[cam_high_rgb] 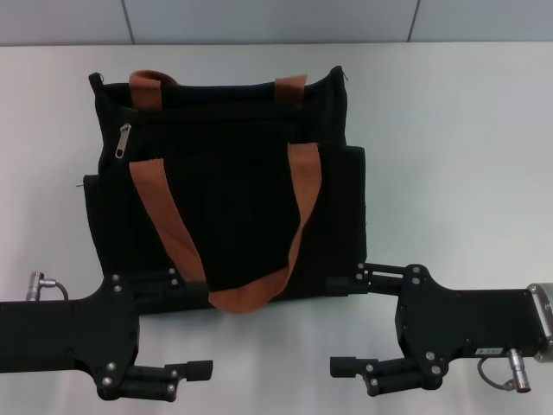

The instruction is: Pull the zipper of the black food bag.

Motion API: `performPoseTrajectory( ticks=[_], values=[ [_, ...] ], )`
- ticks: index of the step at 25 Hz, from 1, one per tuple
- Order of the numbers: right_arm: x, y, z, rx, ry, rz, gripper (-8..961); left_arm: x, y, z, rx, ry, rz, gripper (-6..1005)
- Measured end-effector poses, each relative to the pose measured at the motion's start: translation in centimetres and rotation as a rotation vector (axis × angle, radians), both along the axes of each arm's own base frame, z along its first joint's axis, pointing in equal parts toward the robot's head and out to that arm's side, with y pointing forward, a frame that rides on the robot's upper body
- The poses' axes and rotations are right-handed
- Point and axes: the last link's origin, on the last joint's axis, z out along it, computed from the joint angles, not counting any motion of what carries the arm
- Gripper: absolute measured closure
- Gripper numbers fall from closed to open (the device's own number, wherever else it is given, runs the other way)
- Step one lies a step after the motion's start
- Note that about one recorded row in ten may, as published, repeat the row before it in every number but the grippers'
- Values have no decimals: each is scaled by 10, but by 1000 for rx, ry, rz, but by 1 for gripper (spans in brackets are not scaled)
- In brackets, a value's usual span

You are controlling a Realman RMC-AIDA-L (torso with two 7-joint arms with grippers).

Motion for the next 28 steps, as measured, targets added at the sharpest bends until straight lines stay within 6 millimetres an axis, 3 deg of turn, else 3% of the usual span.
performPoseTrajectory(
  ticks=[26, 28],
  values=[
    [2, 0, 0, 9, -4, -8, 133, 1, -2, 1, -1, -18, -1, 187],
    [2, 0, -1, 9, -4, -9, 132, 13, -1, 9, 47, -127, -28, 187]
  ],
)
